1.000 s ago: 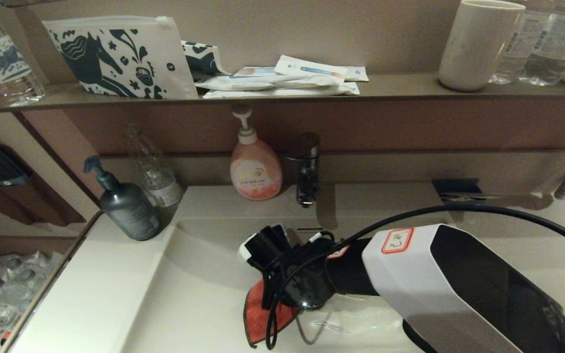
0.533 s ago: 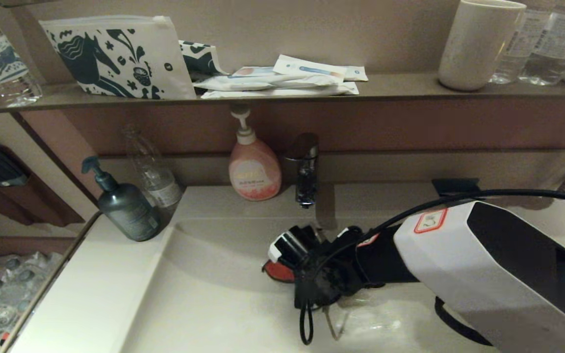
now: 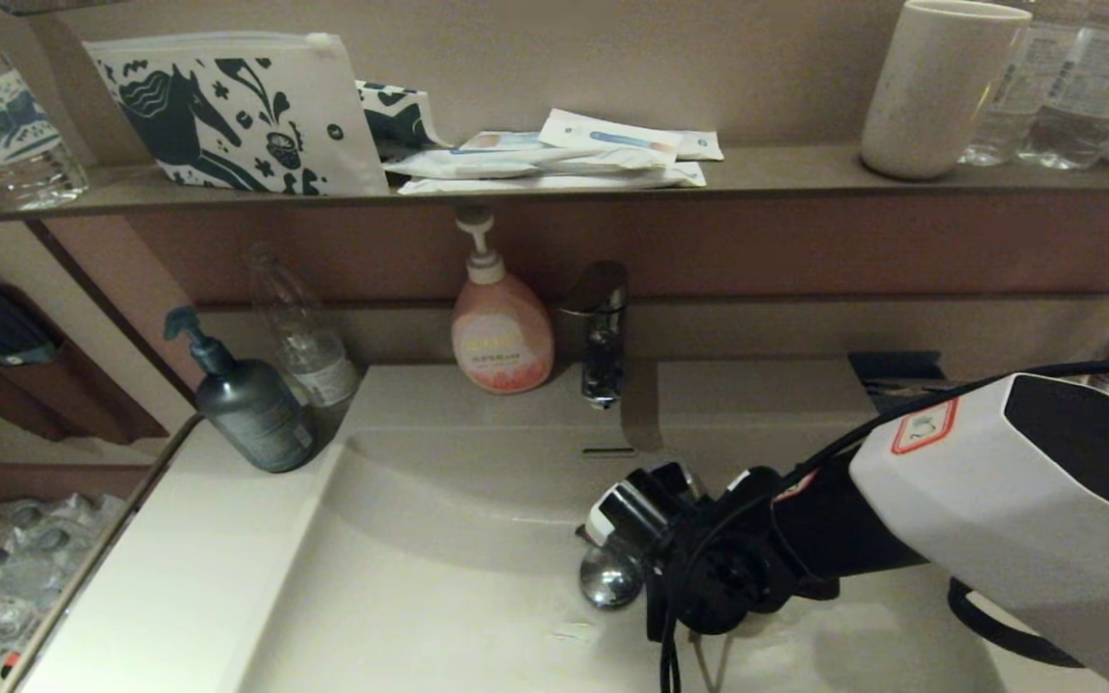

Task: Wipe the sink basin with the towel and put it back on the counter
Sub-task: Wipe the sink

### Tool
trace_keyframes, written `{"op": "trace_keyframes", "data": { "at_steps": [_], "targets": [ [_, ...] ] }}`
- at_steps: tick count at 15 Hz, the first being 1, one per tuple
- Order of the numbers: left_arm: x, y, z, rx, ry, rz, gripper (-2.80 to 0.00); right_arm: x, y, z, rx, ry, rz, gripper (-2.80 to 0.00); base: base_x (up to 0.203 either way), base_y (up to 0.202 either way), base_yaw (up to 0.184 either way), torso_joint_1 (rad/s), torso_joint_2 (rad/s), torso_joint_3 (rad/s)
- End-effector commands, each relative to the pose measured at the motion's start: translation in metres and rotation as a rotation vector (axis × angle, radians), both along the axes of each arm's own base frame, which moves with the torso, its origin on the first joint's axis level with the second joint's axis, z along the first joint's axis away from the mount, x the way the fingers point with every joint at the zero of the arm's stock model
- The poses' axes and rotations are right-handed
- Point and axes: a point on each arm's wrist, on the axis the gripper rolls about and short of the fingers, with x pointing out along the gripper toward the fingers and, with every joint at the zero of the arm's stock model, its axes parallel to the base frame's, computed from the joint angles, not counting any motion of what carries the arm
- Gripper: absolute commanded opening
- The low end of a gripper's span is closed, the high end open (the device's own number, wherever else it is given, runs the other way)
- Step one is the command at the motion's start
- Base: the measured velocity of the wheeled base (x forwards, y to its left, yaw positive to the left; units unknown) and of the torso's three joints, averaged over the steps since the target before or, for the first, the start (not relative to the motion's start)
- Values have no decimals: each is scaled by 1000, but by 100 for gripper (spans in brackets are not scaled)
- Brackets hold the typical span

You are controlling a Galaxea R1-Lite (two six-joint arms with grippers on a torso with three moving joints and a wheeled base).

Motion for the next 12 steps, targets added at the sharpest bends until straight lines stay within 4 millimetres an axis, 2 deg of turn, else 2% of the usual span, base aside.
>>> {"op": "trace_keyframes", "data": {
  "at_steps": [1,4,6,9,12],
  "targets": [
    [0,0,0,0,0,0,-280,-7,-6,-4,12,16,-35,-280,0,0,0,0,0,0],
    [0,0,0,0,0,0,-280,-15,2,-6,178,96,-70,-280,0,0,0,0,0,0],
    [0,0,0,0,0,0,-280,-26,14,-12,220,138,-59,-280,0,0,0,0,0,0],
    [0,0,0,0,0,0,-280,-44,39,-19,262,183,-2,-280,0,0,0,0,0,0],
    [0,0,0,0,0,0,-280,-48,71,-23,332,195,46,-280,0,0,0,0,0,0]
  ]
}}
